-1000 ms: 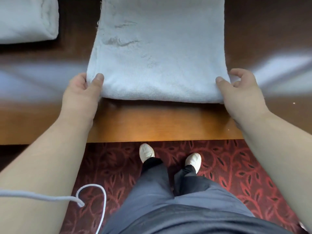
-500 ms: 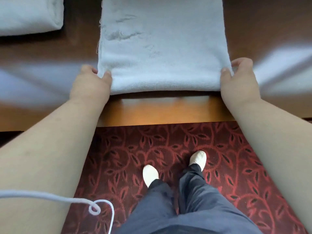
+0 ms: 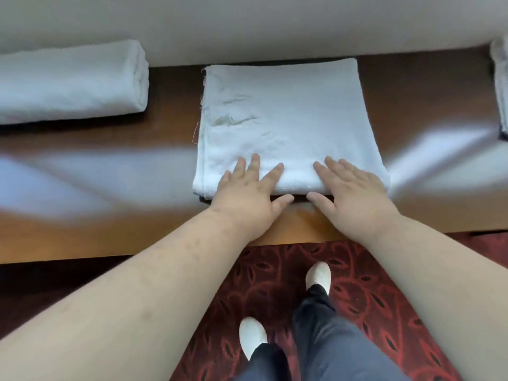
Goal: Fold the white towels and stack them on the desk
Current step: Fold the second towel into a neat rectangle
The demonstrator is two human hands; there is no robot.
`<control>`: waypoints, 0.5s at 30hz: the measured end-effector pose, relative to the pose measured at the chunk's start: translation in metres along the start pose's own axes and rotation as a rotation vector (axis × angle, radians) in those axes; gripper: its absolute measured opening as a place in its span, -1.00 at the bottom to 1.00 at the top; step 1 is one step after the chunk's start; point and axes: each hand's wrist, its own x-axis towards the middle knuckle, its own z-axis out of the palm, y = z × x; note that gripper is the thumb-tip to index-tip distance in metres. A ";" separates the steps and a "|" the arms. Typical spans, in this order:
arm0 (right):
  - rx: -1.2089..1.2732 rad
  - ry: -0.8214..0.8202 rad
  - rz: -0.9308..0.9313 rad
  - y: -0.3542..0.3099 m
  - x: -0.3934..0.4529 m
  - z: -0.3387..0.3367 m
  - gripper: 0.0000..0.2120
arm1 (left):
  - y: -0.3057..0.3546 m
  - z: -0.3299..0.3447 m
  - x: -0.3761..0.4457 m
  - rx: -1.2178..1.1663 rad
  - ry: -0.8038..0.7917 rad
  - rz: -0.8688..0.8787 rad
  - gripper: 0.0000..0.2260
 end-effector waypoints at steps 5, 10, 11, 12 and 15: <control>0.051 0.167 -0.134 0.006 0.051 -0.029 -0.35 | -0.011 -0.022 0.032 0.040 0.184 0.164 -0.46; -0.094 -0.053 -0.170 0.034 0.116 -0.027 -0.23 | -0.048 -0.022 0.081 0.098 0.025 0.146 -0.31; -0.102 -0.030 -0.166 0.040 0.122 -0.026 -0.23 | -0.056 -0.024 0.090 0.108 0.025 0.087 -0.31; -0.099 0.013 -0.167 0.043 0.127 -0.027 -0.25 | -0.062 -0.028 0.097 0.128 0.039 0.035 -0.32; -0.029 0.154 -0.123 0.038 0.149 -0.042 -0.34 | -0.059 -0.042 0.110 0.140 0.322 -0.012 -0.47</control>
